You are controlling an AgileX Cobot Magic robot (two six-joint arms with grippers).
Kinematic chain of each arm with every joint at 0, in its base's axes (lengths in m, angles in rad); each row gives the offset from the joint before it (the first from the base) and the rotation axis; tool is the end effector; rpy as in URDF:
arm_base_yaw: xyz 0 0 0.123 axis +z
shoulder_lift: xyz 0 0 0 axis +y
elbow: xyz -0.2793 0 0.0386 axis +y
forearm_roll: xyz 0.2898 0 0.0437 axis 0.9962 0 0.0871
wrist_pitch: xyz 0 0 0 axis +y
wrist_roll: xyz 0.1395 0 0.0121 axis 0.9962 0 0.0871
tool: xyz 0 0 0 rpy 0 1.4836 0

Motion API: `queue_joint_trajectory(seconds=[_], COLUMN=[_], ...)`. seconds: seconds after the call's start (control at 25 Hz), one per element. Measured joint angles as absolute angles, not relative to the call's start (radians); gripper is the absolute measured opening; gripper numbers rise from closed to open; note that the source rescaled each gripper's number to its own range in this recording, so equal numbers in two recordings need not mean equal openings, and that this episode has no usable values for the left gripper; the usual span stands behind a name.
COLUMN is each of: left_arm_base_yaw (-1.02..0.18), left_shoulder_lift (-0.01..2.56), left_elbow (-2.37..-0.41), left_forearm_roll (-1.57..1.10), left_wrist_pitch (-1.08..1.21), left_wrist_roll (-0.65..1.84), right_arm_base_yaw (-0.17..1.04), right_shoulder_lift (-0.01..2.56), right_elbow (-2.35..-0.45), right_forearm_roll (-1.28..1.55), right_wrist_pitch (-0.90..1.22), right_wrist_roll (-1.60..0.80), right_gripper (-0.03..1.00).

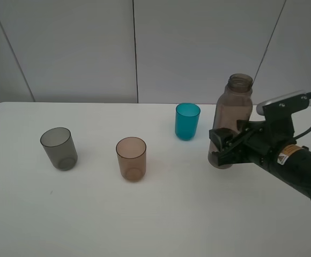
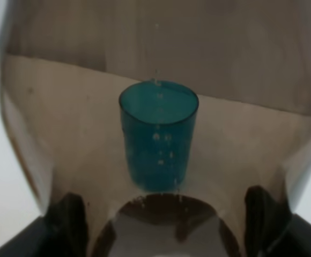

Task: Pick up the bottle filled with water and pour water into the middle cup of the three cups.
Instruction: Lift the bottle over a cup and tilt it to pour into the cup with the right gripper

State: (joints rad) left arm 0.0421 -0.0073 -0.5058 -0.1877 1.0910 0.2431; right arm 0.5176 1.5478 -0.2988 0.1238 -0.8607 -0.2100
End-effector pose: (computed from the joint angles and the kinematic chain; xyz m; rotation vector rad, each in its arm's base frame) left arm 0.0746 -0.0201 0.2756 0.2189 2.0356 -0.0476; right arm 0.2656 0.1362 0.1001 -0.5351 1.8004 0.1794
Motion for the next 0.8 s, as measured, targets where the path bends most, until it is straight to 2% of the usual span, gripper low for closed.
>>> queue_joint_trajectory(seconds=[0.2,0.52,0.8], left_arm_base_yaw=[0.042,0.042,0.042], left_shoulder_lift=[-0.007,-0.007,-0.007], left_elbow=[-0.506,-0.506,-0.506], left_forearm_roll=[-0.188,-0.188,-0.188], left_wrist_pitch=[1.091,1.091,1.091], left_wrist_roll=[0.243,0.243,0.243], right_arm_base_yaw=[0.518,0.518,0.518], right_shoulder_lift=[1.453,1.368,1.347], right_elbow=[-0.35,-0.505,-0.595], right_forearm_roll=[0.098,-0.019,-0.088], right_wrist_pitch=[-0.646,-0.184,0.021], right_wrist_roll=[-0.227,-0.229,-0.229], right_gripper=[0.0,0.0,0.0])
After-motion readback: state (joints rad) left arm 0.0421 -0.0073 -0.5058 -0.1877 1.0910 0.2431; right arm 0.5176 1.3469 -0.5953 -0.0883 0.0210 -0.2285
